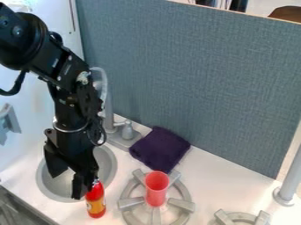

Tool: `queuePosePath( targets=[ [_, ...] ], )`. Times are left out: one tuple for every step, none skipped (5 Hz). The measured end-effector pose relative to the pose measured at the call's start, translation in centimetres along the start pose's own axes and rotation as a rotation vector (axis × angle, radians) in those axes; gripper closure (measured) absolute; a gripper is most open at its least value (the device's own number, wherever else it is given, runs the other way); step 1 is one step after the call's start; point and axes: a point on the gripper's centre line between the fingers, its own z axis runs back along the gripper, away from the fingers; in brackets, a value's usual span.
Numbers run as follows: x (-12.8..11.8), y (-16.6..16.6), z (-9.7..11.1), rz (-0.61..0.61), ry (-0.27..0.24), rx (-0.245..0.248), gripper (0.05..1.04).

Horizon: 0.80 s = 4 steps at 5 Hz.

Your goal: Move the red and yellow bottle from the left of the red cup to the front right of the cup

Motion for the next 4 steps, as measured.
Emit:
queuePosePath(
  targets=[
    [-0.3,-0.1,-0.4,-0.001,0.019,-0.006,0.077],
    [1.1,-0.4,-1.5,0.029,0.002,-0.037,0.077],
    [2.1,0.2,-1.8,0.058,0.007,-0.012,0.077],
    [2.6,0.8,-2.3,0.053,0.023,0.024,0.077]
  ],
)
